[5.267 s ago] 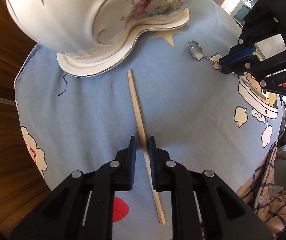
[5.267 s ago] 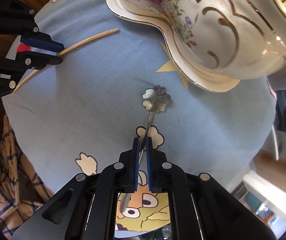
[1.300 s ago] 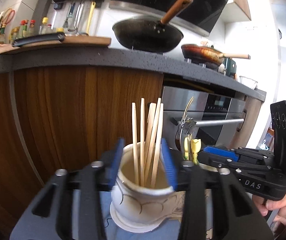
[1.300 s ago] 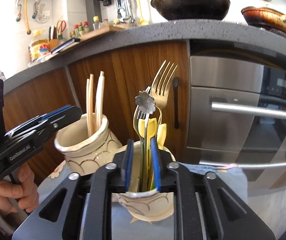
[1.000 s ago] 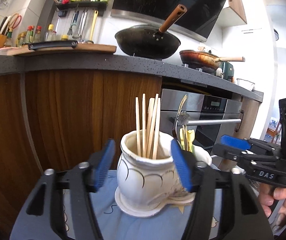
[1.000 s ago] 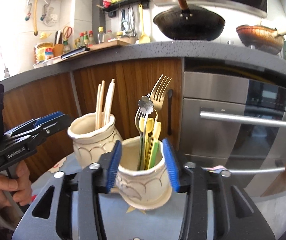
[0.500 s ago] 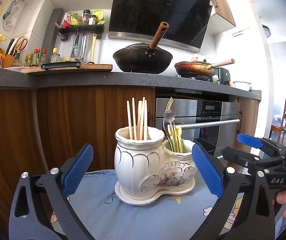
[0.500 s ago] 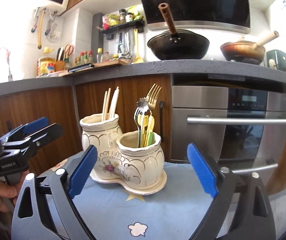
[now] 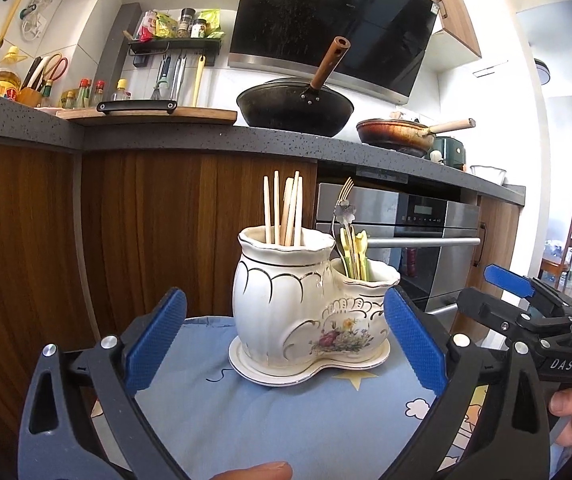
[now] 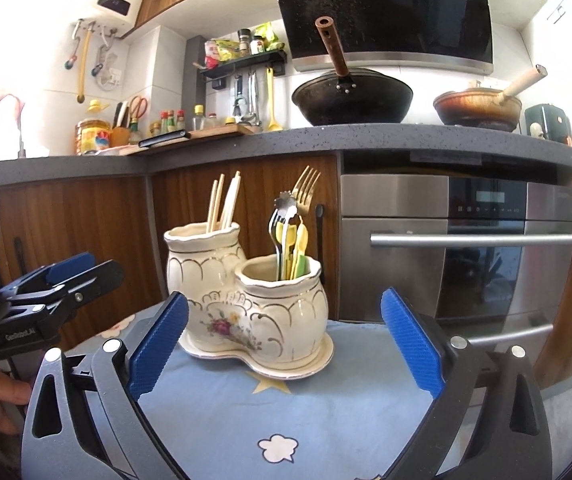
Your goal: Organize utensils
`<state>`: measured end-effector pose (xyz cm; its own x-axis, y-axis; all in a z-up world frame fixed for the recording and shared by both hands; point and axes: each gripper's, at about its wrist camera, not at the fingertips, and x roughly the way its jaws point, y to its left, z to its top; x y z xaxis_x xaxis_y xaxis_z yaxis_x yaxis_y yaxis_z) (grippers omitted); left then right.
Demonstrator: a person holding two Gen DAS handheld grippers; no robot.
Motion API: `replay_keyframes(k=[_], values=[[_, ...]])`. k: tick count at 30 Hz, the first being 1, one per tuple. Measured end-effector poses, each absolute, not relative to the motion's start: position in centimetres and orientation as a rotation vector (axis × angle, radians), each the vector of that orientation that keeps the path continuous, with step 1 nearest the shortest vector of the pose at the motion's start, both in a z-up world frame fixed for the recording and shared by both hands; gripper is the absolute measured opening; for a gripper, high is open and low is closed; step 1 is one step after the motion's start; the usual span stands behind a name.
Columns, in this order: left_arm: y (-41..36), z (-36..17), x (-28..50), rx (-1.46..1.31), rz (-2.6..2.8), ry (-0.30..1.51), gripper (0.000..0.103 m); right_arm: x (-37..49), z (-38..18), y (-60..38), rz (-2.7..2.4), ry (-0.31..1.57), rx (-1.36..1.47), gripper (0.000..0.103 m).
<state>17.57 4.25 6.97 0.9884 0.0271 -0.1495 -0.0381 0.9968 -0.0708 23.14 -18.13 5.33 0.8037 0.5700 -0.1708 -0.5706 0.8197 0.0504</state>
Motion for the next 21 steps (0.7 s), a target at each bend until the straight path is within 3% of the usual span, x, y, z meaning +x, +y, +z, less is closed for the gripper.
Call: replay_keyframes(k=[21], values=[[3.63,6.80,17.68,-0.041,0.084,0.182,0.098,22.31,5.49,-18.26,0.596,0.157,-0.004,0.098]])
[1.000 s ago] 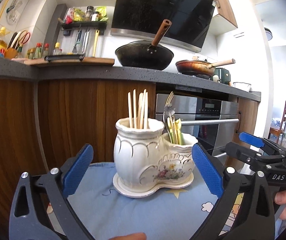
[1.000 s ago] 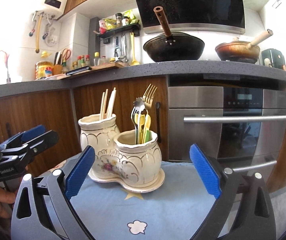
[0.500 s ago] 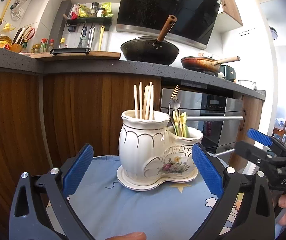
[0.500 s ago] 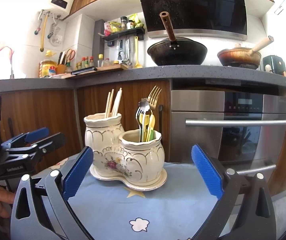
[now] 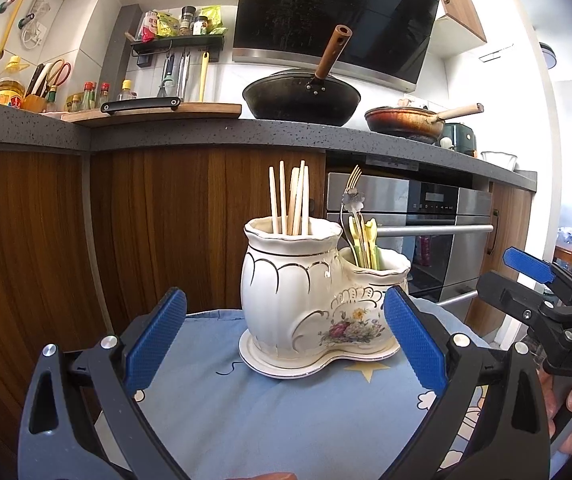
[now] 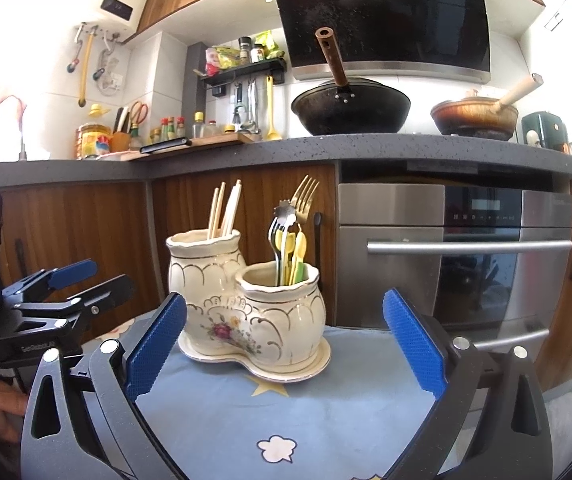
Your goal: Organize utensils
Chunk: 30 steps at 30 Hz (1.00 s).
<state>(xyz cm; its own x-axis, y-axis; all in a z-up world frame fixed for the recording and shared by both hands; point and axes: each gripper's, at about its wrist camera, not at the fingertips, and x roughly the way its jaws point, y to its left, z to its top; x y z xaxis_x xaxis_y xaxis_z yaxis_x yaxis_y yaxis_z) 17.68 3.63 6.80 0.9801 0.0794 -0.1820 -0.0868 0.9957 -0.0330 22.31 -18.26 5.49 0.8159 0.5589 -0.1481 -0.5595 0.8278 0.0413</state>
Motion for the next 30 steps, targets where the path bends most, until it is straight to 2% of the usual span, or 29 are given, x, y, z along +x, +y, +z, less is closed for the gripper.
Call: replay_keyframes(k=[30], values=[[3.52,6.89,17.71,-0.035,0.077,0.183,0.098,22.25,5.52,-18.03,0.602,0.157,-0.011,0.098]])
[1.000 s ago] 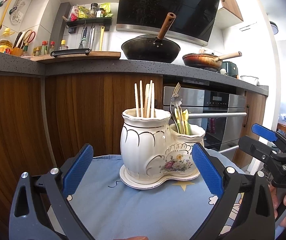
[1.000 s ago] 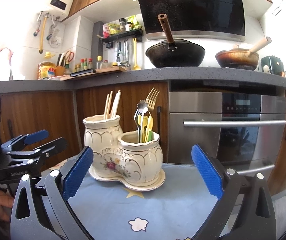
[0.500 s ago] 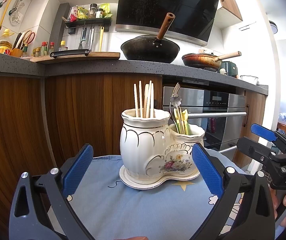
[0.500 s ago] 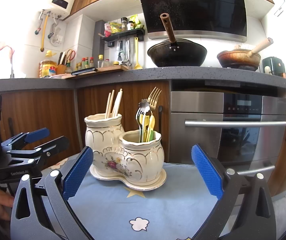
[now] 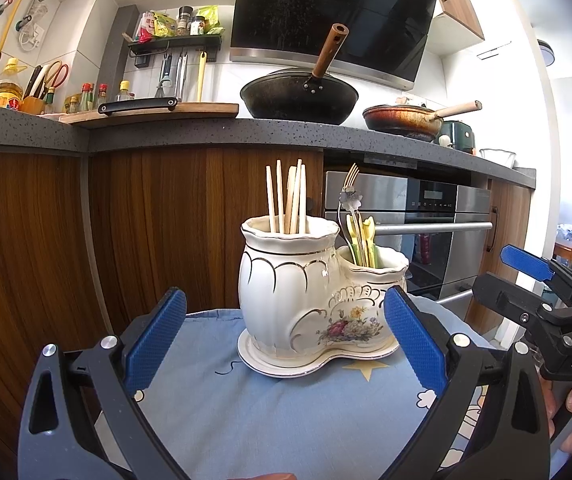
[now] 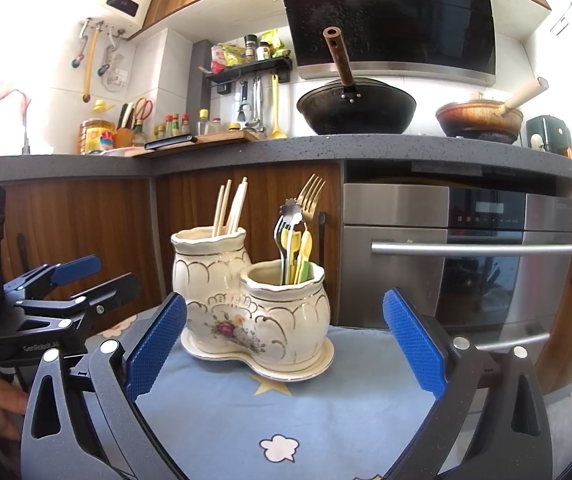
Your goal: Organize utensils
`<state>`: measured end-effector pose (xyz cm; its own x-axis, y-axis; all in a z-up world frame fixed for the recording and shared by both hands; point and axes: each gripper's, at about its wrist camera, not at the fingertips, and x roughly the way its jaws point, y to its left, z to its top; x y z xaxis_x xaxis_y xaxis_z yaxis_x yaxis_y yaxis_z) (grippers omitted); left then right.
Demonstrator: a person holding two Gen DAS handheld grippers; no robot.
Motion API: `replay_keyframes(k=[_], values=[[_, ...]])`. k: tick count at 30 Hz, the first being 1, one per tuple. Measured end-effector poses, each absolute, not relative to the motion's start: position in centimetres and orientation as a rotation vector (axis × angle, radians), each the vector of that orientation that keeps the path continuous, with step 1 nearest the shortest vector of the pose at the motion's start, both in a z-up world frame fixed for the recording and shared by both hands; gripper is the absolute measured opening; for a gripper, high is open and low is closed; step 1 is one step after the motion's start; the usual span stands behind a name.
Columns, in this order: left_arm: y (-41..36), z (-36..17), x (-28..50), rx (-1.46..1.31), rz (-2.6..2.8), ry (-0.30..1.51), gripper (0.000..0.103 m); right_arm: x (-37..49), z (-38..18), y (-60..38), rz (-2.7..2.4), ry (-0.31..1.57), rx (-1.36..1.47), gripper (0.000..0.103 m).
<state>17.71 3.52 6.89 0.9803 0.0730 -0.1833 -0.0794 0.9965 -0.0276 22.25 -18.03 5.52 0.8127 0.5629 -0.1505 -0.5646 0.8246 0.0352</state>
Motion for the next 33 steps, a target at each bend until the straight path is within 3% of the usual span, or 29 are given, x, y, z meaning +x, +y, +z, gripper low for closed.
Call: replay_keyframes(k=[33], values=[[3.59,6.80,17.90,-0.033,0.077,0.191,0.098,22.14,5.63,-17.88,0.609,0.158,-0.018,0.098]])
